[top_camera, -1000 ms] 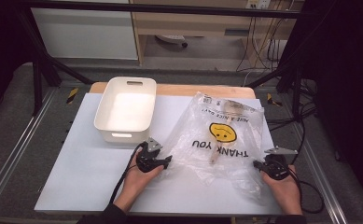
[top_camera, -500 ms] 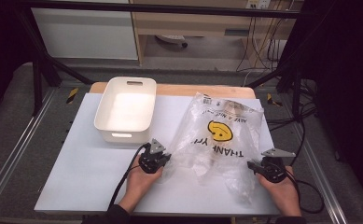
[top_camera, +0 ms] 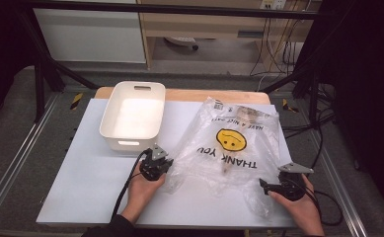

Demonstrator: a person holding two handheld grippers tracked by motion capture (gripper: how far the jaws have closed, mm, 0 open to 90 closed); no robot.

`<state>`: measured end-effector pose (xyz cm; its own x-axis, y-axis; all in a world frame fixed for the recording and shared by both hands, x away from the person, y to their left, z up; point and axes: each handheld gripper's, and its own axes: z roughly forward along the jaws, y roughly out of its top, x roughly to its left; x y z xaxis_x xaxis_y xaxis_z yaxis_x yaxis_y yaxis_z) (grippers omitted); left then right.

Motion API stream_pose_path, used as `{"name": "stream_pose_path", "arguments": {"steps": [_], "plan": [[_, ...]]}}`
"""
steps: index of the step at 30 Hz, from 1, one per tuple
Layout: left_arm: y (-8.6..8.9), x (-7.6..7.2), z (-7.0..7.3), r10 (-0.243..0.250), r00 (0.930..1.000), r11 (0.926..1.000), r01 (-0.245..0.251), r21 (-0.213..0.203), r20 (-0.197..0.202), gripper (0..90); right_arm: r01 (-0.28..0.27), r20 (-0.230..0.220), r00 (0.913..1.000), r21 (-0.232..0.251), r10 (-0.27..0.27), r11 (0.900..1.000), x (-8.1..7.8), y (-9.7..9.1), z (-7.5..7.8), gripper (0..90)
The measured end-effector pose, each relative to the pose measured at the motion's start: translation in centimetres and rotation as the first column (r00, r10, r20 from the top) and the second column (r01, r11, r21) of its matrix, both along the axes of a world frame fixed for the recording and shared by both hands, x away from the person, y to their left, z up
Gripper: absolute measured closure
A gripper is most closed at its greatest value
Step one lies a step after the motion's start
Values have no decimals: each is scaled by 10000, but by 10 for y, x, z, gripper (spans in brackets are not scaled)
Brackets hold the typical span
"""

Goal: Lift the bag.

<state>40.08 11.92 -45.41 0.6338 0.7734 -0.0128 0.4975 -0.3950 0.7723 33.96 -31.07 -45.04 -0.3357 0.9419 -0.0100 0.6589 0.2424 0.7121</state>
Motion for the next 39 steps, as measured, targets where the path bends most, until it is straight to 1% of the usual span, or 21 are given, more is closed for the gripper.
{"name": "stream_pose_path", "arguments": {"steps": [2,3,5,8,9,11,12,13,14,16,18,20,22,24,27,30,32,36,38,39], "plan": [[1,0,1,-25,10000,10000,25,62,27,900,-48,-269,9996,104,51,9999,-2,-1,-3,125],[2,0,1,-37,10000,10000,37,47,6,900,-125,-349,9993,70,127,9999,-3,-1,-5,123],[2,-1,1,-61,10000,10000,61,-36,-5,900,-215,-295,9993,92,217,9997,-6,-1,-7,124],[1,-3,1,-123,9999,9999,123,-104,-47,889,-403,-254,9989,88,405,9991,-8,1,-6,171],[1,-4,1,-101,9999,9999,100,-131,-29,858,-523,-182,9985,13,523,9986,-9,2,-6,212],[2,-5,0,21,10000,9999,-21,-159,32,766,-814,-164,9965,58,815,9967,-9,5,-5,303],[2,-5,0,134,9999,9999,-134,-19,41,705,-968,-117,9952,29,968,9953,-10,7,-5,341],[2,-5,0,352,9994,9993,-353,152,52,636,-1090,-121,9940,49,1090,9940,-10,8,-4,378],[3,-5,-1,423,9991,9987,-424,280,30,567,-1171,-100,9931,69,1171,9931,-10,8,-4,403],[4,-5,-1,600,9982,9976,-601,342,44,510,-1247,-81,9921,91,1248,9921,-10,9,-4,453],[4,-4,-3,741,9972,9966,-738,372,-60,440,-1348,-73,9908,94,1348,9908,-10,9,-3,501],[4,-4,-4,722,9974,9965,-718,426,-62,418,-1422,-32,9898,88,1422,9898,-10,9,-3,552],[4,-4,-5,673,9977,9971,-671,361,-47,409,-1523,-28,9883,47,1523,9883,-10,10,-3,592],[3,-4,-5,492,9987,9983,-488,324,-101,386,-1600,-43,9871,56,1600,9871,-10,11,-3,629],[-1,-6,-5,198,9998,9993,-196,312,-64,418,-1744,-87,9846,41,1744,9847,-10,12,-2,683],[-5,-9,-4,-212,9998,9993,211,299,4,595,-1836,-125,9829,20,1836,9830,-9,14,-1,737],[-8,-11,-5,-349,9993,9987,346,383,90,689,-1911,-122,9815,5,1911,9816,-8,15,-1,771],[-11,-13,-5,-456,9989,9982,452,386,112,814,-2031,-171,9790,40,2031,9792,-5,19,-1,856],[-13,-16,-5,-556,9981,9970,541,546,254,890,-2072,-186,9781,35,2073,9783,-4,21,-1,880],[-14,-17,-5,-566,9977,9961,540,698,366,898,-2096,-202,9776,40,2096,9778,-4,22,-1,887]]}}
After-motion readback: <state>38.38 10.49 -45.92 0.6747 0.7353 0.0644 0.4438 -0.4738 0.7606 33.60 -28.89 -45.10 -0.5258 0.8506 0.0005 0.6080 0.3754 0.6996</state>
